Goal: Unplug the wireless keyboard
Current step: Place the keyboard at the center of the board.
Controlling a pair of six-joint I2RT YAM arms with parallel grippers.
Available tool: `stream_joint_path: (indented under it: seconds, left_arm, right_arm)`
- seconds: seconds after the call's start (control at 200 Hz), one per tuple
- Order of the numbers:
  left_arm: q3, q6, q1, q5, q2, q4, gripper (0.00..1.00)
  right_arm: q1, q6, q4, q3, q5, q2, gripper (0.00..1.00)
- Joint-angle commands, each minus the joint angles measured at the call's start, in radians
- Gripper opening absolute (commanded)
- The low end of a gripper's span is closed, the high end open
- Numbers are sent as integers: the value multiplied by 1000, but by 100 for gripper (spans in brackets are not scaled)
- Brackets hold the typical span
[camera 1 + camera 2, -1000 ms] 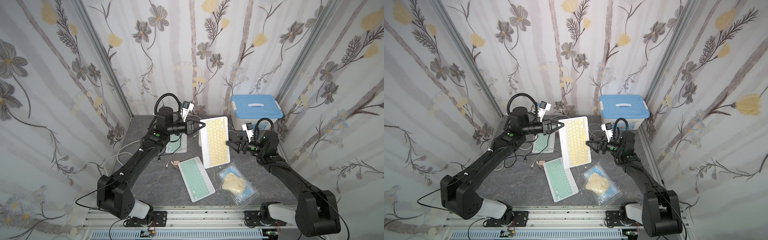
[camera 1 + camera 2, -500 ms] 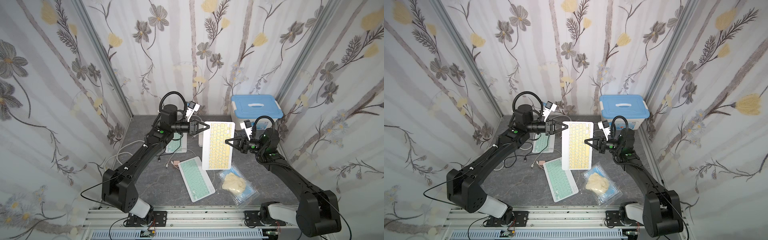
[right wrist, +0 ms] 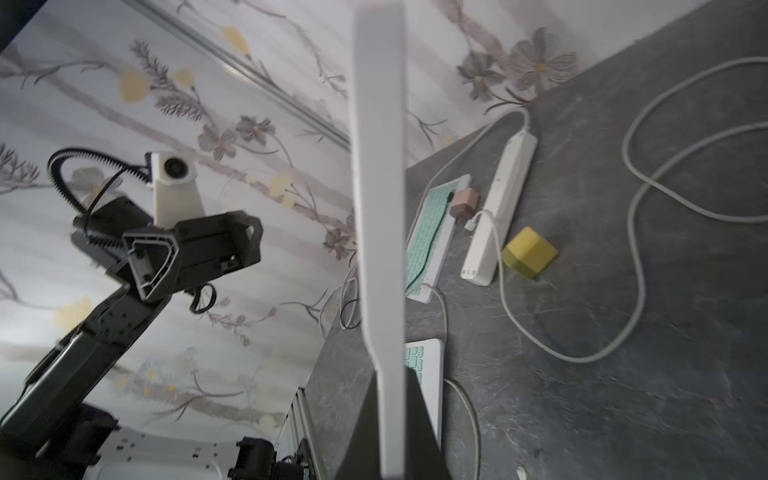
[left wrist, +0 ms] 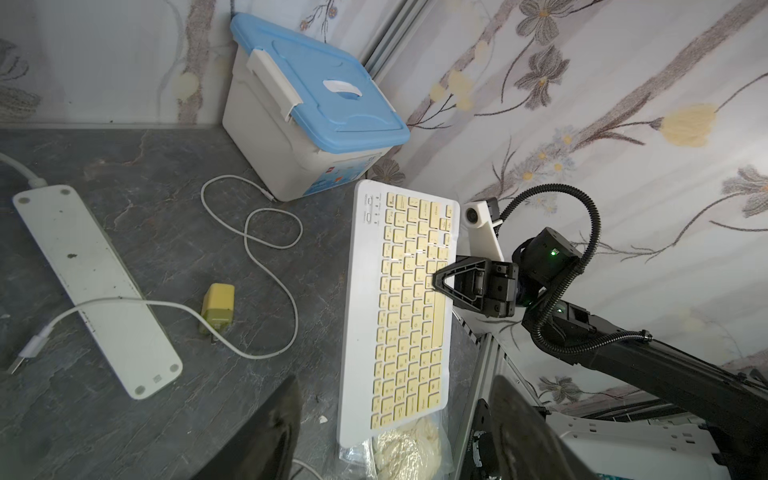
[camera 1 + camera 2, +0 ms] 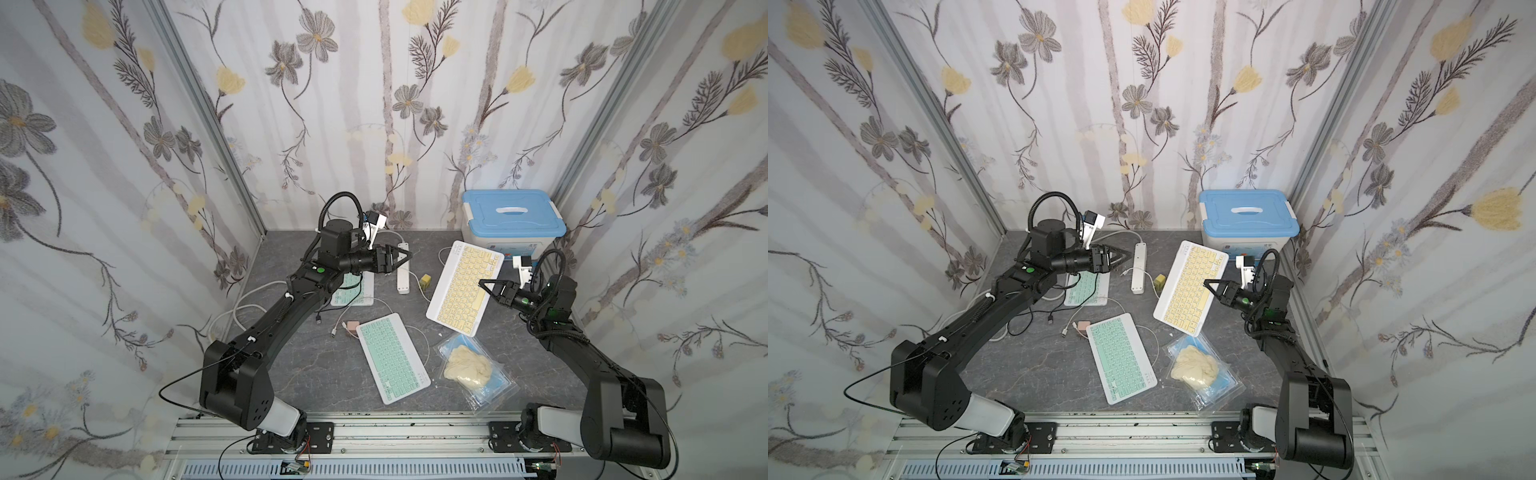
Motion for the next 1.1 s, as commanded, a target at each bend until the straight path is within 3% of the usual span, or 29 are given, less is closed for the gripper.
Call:
stream_joint_path:
  seconds: [0.0,0.115,0.33,0.619,0.899,1.004,1.094]
  left_arm:
    - [-52,41,-2,-16,-34,1,72]
    - [-121,54,-7,-44,-85,-3,72]
    - [-215,79,-11,-76,-157,-42,72]
    - [-264,115,-11,-93,-212,-73,72]
    - [-285,118,-11,-88,-216,-68,72]
    - [-288,123,-11,-83,-213,-72,72]
    - [-293,124,-12,-83,-216,-77,72]
  right_arm:
    - [-46,167,179,-74,87,70,0]
    - [-58,244,296,-100,138,151,0]
    - [-61,239,235,-42,343,233,0]
    - [-51,397,343,-16,444,364,0]
    - [-26,419,307,-1,540,404,0]
    - [-13,407,286,0,558,420,28]
    - [-5,394,262,-10,578,415,43]
